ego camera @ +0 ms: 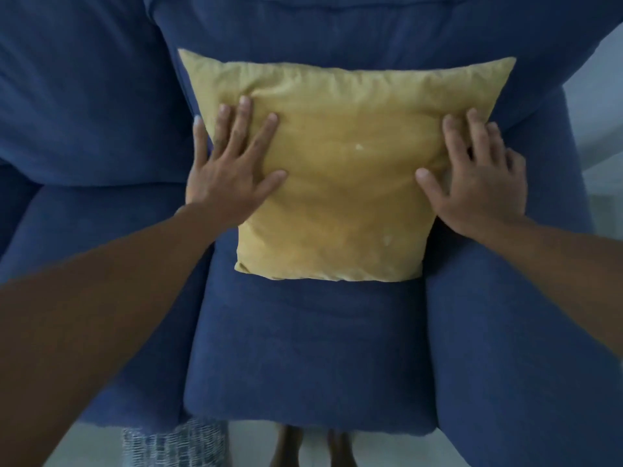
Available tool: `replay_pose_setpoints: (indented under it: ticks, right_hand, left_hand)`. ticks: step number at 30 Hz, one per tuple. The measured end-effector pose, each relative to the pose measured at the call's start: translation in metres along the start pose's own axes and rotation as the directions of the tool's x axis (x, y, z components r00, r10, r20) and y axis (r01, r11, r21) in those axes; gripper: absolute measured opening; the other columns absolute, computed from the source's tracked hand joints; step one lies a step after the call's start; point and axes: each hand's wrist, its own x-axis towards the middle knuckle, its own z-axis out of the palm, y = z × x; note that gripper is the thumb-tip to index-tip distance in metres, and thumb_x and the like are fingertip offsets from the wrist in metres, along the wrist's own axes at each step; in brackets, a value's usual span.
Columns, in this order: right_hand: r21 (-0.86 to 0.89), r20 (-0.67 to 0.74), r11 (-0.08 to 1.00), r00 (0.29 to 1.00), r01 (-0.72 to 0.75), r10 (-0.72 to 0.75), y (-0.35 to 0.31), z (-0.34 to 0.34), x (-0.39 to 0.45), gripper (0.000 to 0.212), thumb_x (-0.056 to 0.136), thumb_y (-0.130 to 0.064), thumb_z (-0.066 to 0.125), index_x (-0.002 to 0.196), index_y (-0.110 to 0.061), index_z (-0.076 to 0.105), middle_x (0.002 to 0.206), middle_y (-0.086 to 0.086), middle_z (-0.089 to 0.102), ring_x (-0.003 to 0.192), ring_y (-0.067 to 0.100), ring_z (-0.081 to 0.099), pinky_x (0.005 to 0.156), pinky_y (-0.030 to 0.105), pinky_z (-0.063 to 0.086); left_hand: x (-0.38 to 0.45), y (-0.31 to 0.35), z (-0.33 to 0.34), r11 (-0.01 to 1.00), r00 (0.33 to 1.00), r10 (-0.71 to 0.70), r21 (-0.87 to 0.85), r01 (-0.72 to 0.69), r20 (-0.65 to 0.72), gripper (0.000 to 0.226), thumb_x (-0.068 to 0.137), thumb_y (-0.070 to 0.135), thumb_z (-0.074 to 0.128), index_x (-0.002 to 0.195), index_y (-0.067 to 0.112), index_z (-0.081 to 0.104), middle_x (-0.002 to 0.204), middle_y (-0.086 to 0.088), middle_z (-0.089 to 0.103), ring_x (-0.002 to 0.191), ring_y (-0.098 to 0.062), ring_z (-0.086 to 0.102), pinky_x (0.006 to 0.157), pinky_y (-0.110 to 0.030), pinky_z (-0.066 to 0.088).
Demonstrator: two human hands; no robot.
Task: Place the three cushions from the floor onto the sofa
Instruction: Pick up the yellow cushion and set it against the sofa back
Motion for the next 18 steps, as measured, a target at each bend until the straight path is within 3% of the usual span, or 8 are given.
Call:
replay_pose_setpoints:
  ticks: [4,8,10,14,18]
  right_hand:
    - [-0.016,0.128,0.999,0.991,-0.046,0.047,0.031,-0.023,-0.021,0.08,0.105,-0.062,0.032,0.17,-0.022,0.008,0.173,0.019,0.026,0.157,0.041,0.031,0.114,0.064,0.036]
    - [-0.032,0.345,0.994,0.932,-0.104,0.108,0.015,-0.03,-0.069,0.079,0.108,-0.052,0.037,0.17,-0.018,0.003,0.173,0.016,0.027,0.156,0.036,0.033,0.111,0.055,0.041]
    - [-0.044,0.468,0.997,0.881,-0.062,0.075,-0.007,-0.022,-0.103,0.075,0.108,-0.053,0.036,0.17,-0.019,0.008,0.172,0.012,0.028,0.152,0.033,0.038,0.108,0.049,0.044]
    - [-0.016,0.624,0.998,0.781,0.057,-0.034,-0.068,-0.005,-0.158,0.066,0.11,-0.054,0.028,0.168,-0.024,0.017,0.168,0.006,0.035,0.147,0.027,0.044,0.106,0.044,0.045]
    - [0.084,0.743,0.983,0.647,0.161,-0.169,-0.149,0.0,-0.183,0.066,0.112,-0.055,0.02,0.17,-0.025,0.016,0.177,0.004,0.018,0.158,0.026,0.028,0.119,0.048,0.034]
  left_hand:
    - [-0.04,-0.04,-0.018,0.984,0.981,-0.179,0.007,0.179,0.068,0.086,0.103,0.074,0.024,0.17,0.029,-0.005,0.178,-0.008,-0.002,0.164,-0.032,-0.003,0.13,-0.059,-0.004]
    - [-0.105,-0.037,-0.025,0.938,0.92,-0.275,-0.134,0.321,0.279,0.088,0.099,0.075,0.018,0.17,0.026,-0.001,0.179,-0.002,0.002,0.165,-0.025,-0.002,0.132,-0.052,0.0]
    - [-0.144,-0.022,-0.02,0.89,0.867,-0.287,-0.222,0.399,0.408,0.089,0.097,0.076,0.019,0.171,0.028,0.005,0.178,0.001,0.007,0.165,-0.022,0.003,0.133,-0.047,0.003]
    - [-0.22,0.012,-0.012,0.786,0.689,-0.344,-0.206,0.583,0.638,0.075,0.103,0.071,0.034,0.165,0.029,0.03,0.171,0.001,0.033,0.155,-0.025,0.035,0.126,-0.045,0.024]
    - [-0.29,0.03,-0.002,0.645,0.569,-0.434,-0.2,0.738,0.699,0.065,0.104,0.067,0.038,0.155,0.028,0.048,0.16,0.004,0.043,0.141,-0.026,0.052,0.117,-0.044,0.037]
